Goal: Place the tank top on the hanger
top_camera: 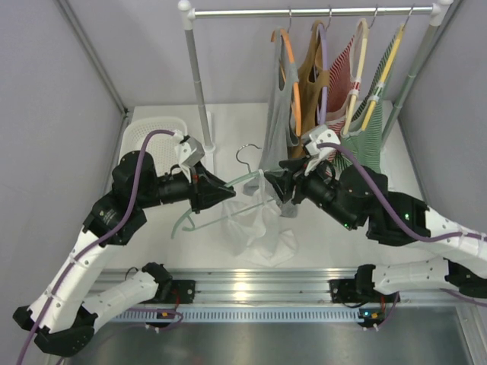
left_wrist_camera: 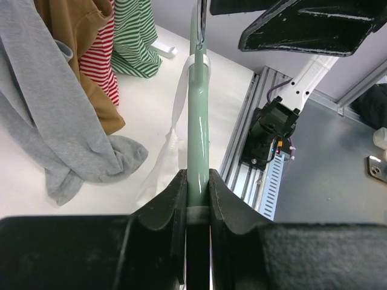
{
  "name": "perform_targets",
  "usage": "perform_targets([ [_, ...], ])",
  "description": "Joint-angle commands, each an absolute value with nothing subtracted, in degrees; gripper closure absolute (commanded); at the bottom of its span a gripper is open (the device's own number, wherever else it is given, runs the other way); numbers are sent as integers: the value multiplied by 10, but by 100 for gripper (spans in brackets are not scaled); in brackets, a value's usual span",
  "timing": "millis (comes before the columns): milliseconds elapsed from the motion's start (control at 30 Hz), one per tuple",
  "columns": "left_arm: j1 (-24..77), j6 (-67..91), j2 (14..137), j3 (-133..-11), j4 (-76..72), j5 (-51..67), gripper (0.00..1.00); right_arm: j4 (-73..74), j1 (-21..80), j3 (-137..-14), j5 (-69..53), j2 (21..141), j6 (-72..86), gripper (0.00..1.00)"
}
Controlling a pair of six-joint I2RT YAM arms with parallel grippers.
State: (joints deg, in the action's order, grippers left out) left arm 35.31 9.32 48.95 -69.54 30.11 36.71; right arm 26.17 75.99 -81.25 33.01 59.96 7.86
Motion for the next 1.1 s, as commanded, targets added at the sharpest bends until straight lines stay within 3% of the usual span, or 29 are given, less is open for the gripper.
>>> perform_targets([
  [0,353,104,481,-701,239,362,100,261,761,-786,338,558,111,54],
  [500,353,106,484,-723,253,357,100,254,760,-775,323,626,129,59],
  [833,353,95,474,-738,291,323,100,273,758,-785,373,599,146,98],
  [1067,354,92,461,-747,305,299,100,294,758,-808,383,586,156,100],
])
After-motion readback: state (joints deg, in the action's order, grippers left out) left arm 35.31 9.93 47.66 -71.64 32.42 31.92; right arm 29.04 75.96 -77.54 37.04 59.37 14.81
